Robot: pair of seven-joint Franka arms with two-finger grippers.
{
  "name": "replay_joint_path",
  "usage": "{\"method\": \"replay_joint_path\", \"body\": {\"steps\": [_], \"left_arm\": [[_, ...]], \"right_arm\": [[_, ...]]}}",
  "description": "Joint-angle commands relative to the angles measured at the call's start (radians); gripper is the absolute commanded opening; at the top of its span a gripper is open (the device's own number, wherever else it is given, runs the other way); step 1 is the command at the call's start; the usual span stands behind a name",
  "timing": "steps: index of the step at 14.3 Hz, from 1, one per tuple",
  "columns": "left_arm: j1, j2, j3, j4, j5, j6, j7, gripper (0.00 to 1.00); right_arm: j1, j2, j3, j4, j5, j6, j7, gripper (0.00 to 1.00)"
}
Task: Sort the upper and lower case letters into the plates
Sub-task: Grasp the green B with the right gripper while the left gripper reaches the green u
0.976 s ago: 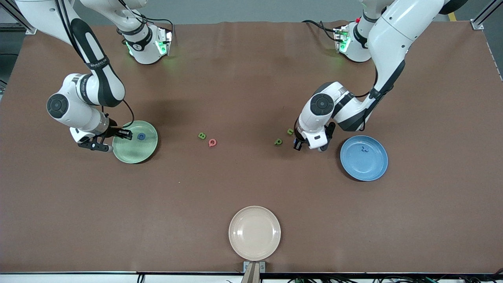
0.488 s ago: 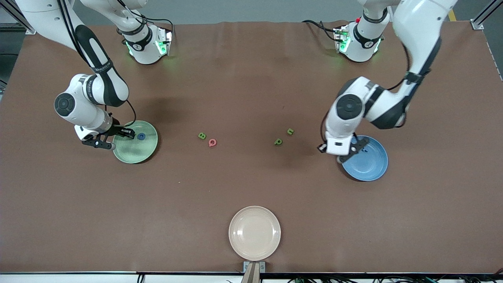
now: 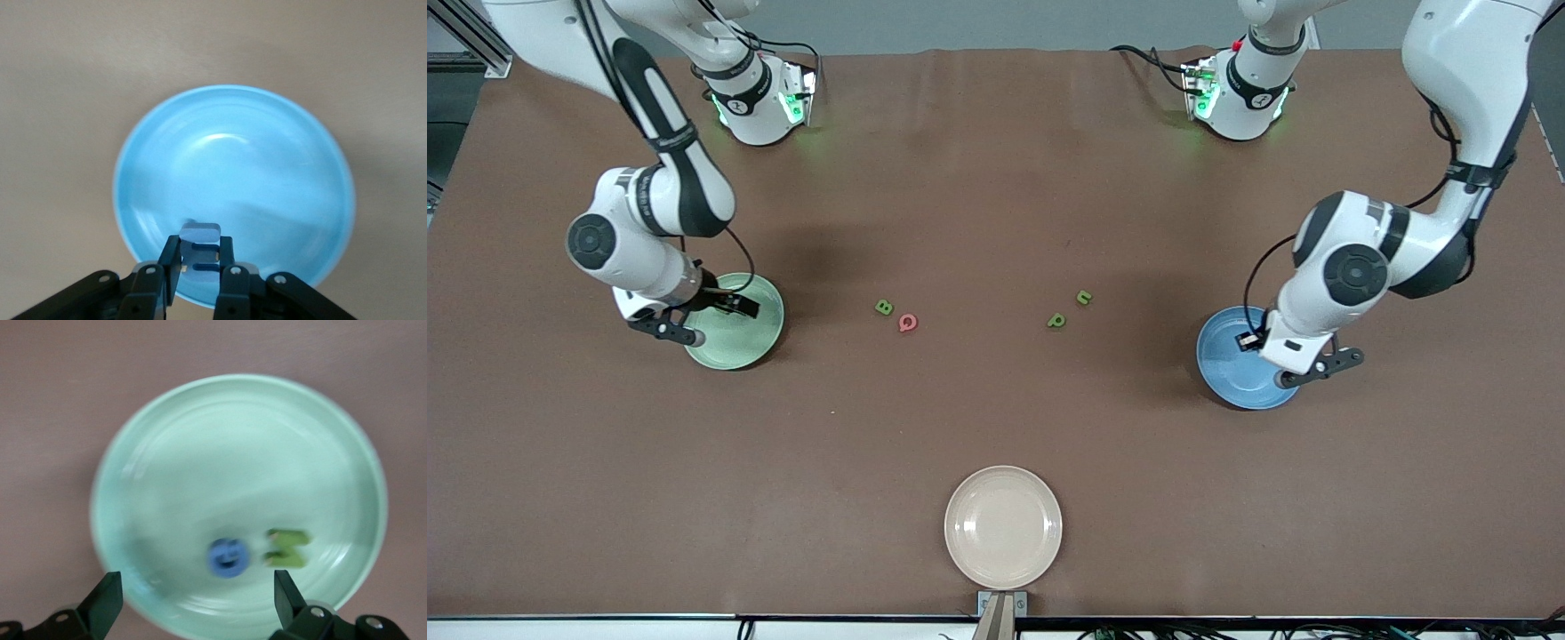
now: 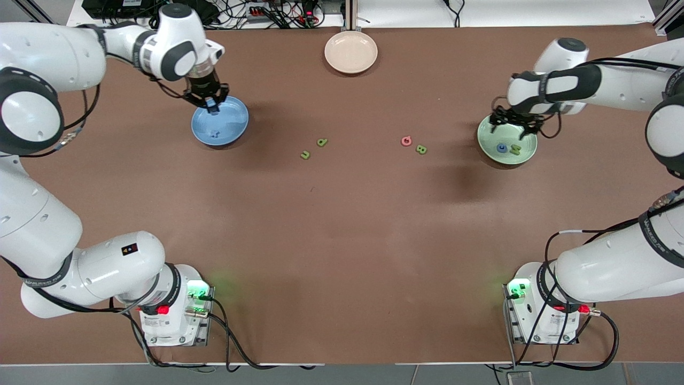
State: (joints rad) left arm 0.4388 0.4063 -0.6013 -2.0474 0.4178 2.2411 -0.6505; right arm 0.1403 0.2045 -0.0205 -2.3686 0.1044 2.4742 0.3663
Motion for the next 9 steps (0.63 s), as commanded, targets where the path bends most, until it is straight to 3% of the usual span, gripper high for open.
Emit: {"method": "replay_joint_path", "body": {"steps": [1,5,9], "left_arm": [[0.052,0.037,-0.018,-0.016,0.012,0.038,0.161,0.11],[0.072,0.126,-0.012,0.007,0.111,0.058,0.193,0.11],[0.077,0.167,-0.012,0.016,0.154,0.087,0.193,0.11]], "right_arm": [[0.158,-0.024,-0.001,-0.021,0.014,0.017,0.21,1.0],[0.353,0.006,-0.002,-0.017,0.014,0.118,0.42,1.0],[0.462,0.094,-0.004,0.017,0.012,0.212,0.561,1.0]]}}
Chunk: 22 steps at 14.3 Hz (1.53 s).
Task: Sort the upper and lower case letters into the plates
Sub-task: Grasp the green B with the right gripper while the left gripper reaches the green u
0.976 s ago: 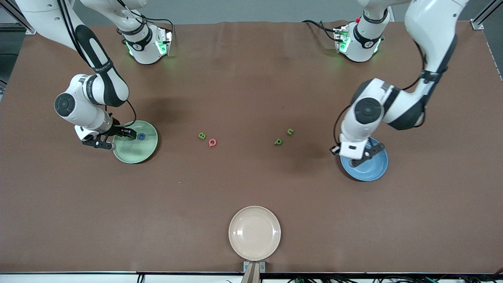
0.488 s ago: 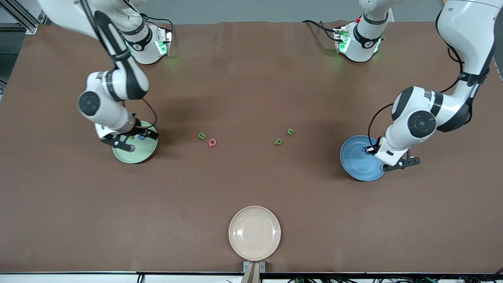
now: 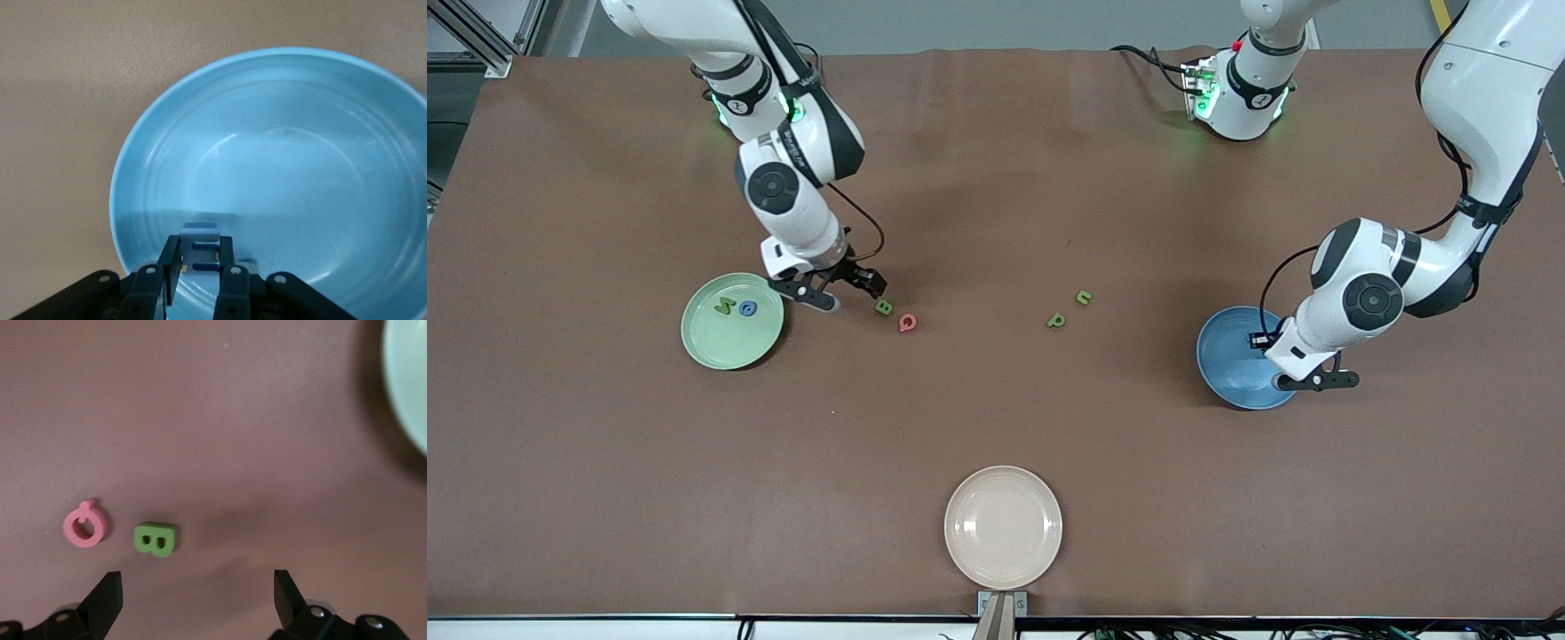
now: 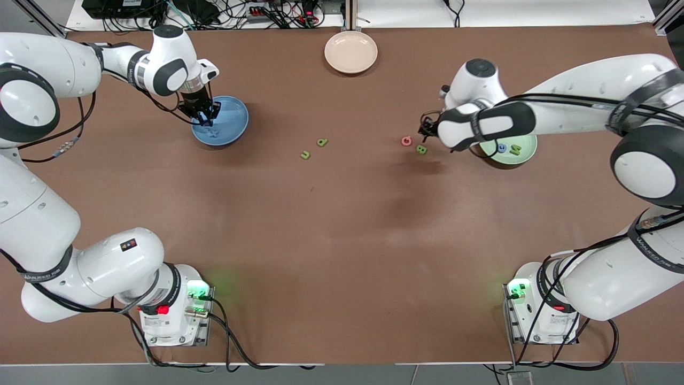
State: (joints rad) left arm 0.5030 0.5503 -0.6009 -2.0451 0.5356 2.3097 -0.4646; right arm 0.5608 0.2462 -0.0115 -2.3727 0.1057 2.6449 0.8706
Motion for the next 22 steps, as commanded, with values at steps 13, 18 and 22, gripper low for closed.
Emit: {"method": "replay_joint_path", "body": {"steps": [13,18,22], "left_arm": [[-0.003,-0.039,-0.215,0.055,0.047,-0.112,-0.101,1.0],[-0.158,-0.026,-0.269,0.025,0.047,-0.112,-0.166,1.0],[-0.27,-0.018,-0.27,0.011,0.047,-0.101,-0.125,0.99]], "right_arm": [[0.077,0.174,-0.025,0.119,-0.003,0.049,0.122,0.65],[0.076,0.182,-0.033,0.13,-0.003,0.047,0.122,0.53],[0.074,0.182,-0.048,0.13,-0.006,0.046,0.119,0.34]]}}
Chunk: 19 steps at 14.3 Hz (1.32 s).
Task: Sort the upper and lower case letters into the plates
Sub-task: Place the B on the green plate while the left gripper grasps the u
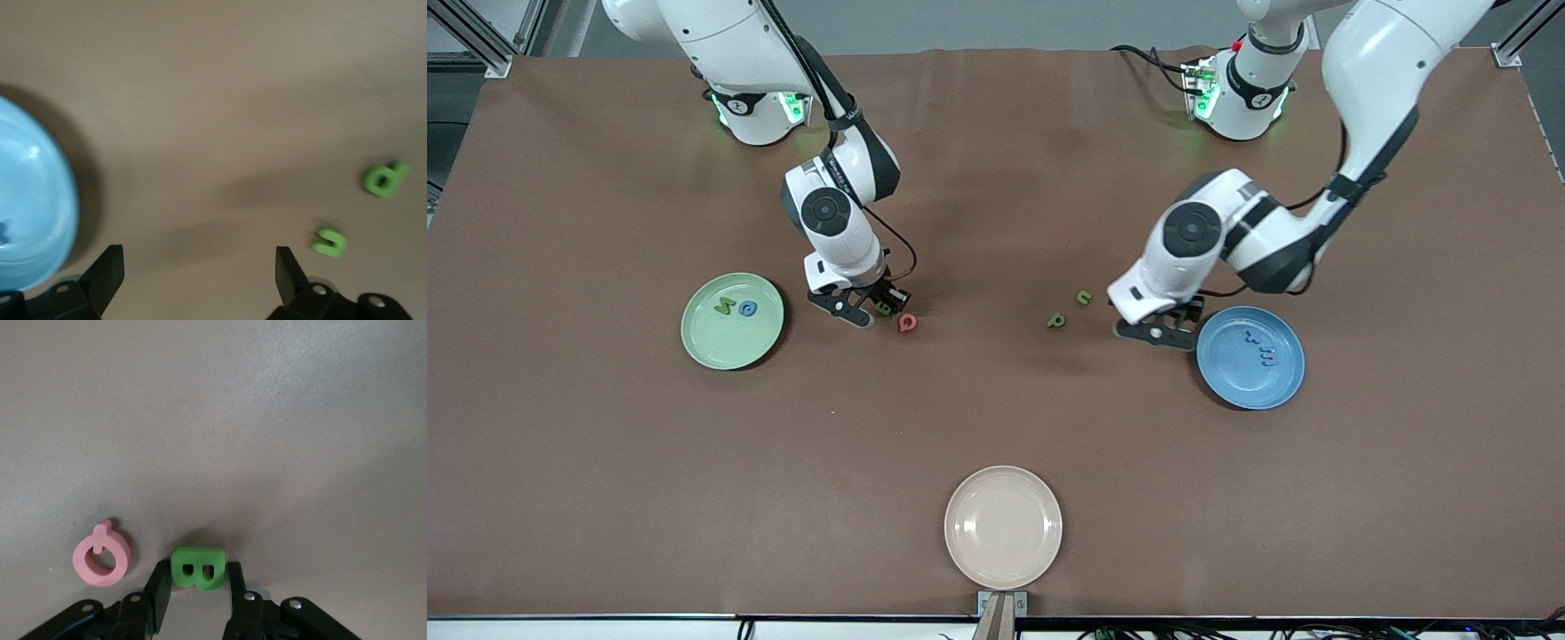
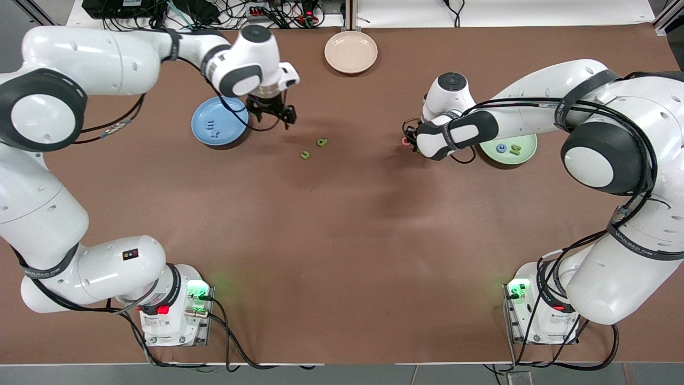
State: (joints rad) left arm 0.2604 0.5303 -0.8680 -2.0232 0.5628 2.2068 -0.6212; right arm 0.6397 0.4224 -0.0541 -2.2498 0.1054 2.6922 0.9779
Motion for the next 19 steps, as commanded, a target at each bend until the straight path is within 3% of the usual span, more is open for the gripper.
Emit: {"method": "replay_joint_path", "body": {"steps": [1,2,4,6,11,14,19], "left_arm": [[-0.045,0.019,-0.003,-0.012,0.02,0.007,0.073,0.99],[-0.058,0.023,-0.005,-0.022,0.02,0.01,0.105,0.98],[-0.066,0.036,-0.005,-0.058,0.02,0.072,0.176,0.97],[-0.061,0.037,-0.003,-0.109,0.02,0.169,0.222,0.95],[-0.075,0.098,0.0,-0.109,0.08,0.232,0.224,0.91],[-0.076,0.128,0.003,-0.104,0.097,0.237,0.221,0.8],[-0.107,0.155,0.035,-0.072,0.097,0.238,0.17,0.72]], "right_arm": [[-0.006,0.006,-0.007,0.007,-0.01,-0.002,0.012,0.23],[-0.008,0.006,-0.007,0.007,-0.01,-0.003,0.012,0.09],[-0.015,0.001,-0.026,0.007,-0.013,-0.012,-0.001,0.01],[-0.018,-0.028,-0.067,0.006,-0.019,-0.055,-0.079,0.01],[-0.101,-0.169,-0.2,-0.013,-0.019,-0.236,-0.422,0.0],[-0.211,-0.206,-0.201,-0.066,-0.019,-0.229,-0.577,0.0],[-0.239,-0.192,-0.199,-0.14,-0.019,-0.124,-0.588,0.01]]}}
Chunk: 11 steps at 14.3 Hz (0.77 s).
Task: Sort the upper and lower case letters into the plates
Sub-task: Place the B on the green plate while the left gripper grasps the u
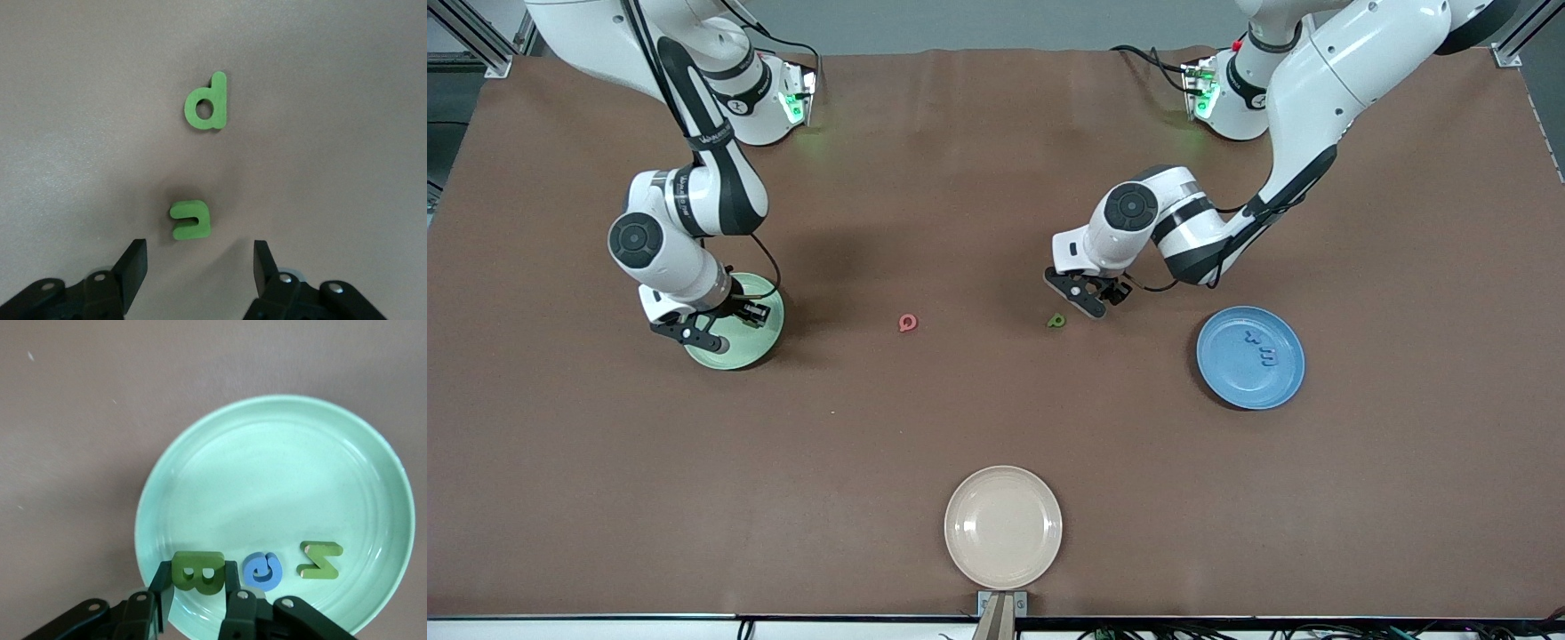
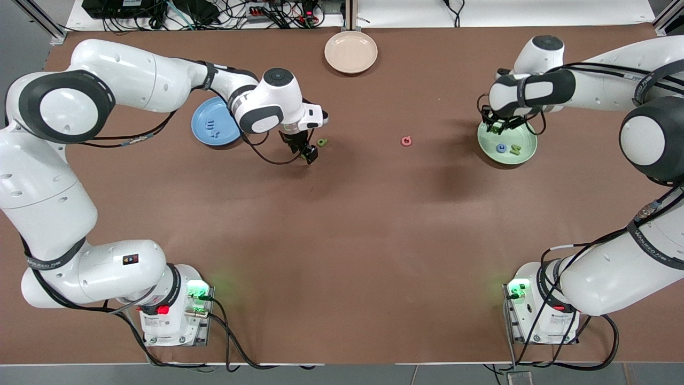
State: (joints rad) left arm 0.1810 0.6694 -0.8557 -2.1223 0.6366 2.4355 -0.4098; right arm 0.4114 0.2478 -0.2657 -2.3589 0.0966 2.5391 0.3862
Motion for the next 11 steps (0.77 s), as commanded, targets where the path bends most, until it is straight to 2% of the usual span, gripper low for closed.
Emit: {"method": "replay_joint_path", "body": {"steps": [1,5,7,8,9,10,11], "left_arm": [[-0.056,0.016,0.05,0.033,0.024,0.01,-0.053,0.72],[-0.118,0.016,0.098,0.062,0.024,0.01,-0.092,0.69],[-0.118,0.016,0.098,0.062,0.023,0.01,-0.092,0.59],[-0.118,0.016,0.099,0.059,0.023,0.01,-0.093,0.55],[-0.118,0.016,0.098,0.062,0.023,0.01,-0.093,0.51],[-0.118,0.016,0.099,0.062,0.023,0.01,-0.093,0.5],[-0.118,0.018,0.099,0.059,0.023,0.01,-0.093,0.5]], "right_arm": [[-0.011,-0.007,0.013,-0.031,-0.011,0.036,0.003,0.01],[-0.02,0.031,0.014,-0.03,-0.009,0.052,0.005,0.05],[-0.02,0.036,0.014,-0.028,-0.006,0.052,0.007,0.2],[-0.02,0.036,0.014,-0.028,-0.006,0.052,0.007,0.54],[-0.02,0.034,0.014,-0.027,-0.006,0.049,0.007,0.93],[-0.02,0.031,0.014,-0.022,-0.006,0.04,0.008,1.0],[-0.017,0.018,0.014,-0.016,-0.006,0.029,0.01,1.0]]}}
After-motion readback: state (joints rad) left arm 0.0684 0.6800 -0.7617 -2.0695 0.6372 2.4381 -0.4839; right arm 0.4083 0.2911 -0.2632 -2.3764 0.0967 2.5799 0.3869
